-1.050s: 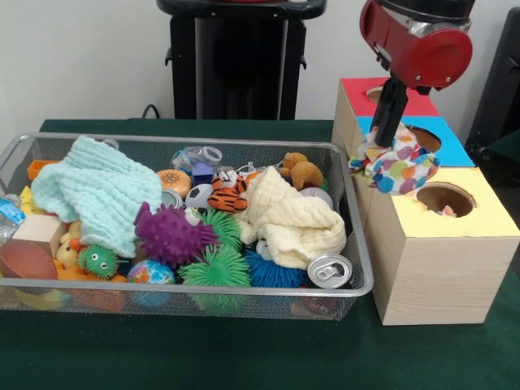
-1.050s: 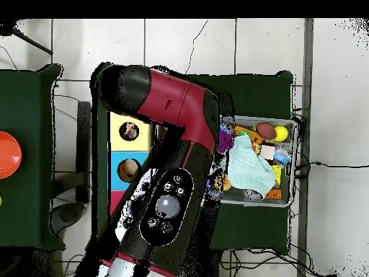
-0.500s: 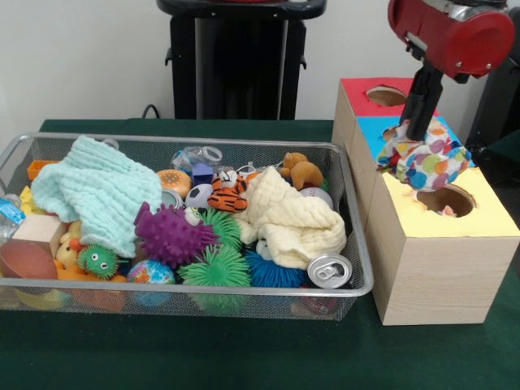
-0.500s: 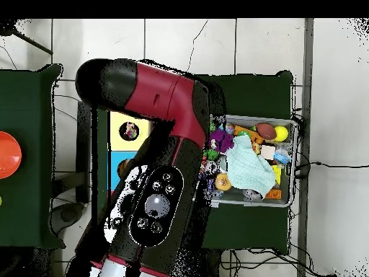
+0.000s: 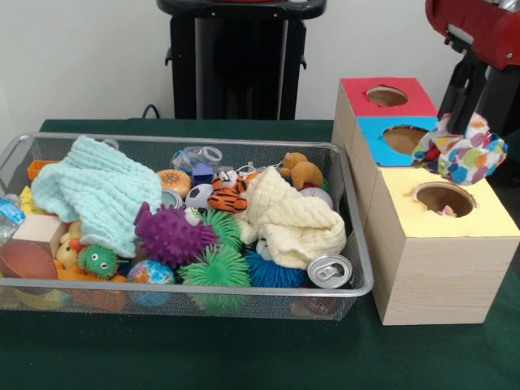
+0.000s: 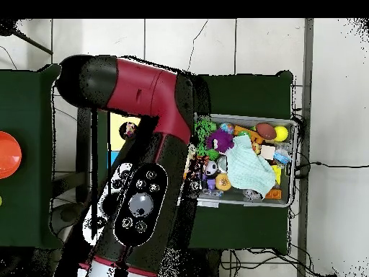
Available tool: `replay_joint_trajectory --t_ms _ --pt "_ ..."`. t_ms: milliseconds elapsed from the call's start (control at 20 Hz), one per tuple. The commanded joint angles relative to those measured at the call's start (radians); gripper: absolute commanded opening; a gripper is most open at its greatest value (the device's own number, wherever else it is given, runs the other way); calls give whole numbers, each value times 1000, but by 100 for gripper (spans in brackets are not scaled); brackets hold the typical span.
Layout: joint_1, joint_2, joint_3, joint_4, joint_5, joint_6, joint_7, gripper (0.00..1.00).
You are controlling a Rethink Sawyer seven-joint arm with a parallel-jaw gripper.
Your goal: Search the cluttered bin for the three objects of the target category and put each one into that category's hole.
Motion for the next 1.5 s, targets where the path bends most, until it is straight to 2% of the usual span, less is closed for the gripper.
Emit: replay_joint_trajectory --t_ms 50,450,1000,1500 --pt "-5 65 114 -10 23 138 206 0" --pt "16 32 145 53 34 141 158 0" --pt "45 -18 154 183 9 65 93 0" --pt "26 -68 191 291 -29 -9 -36 0"
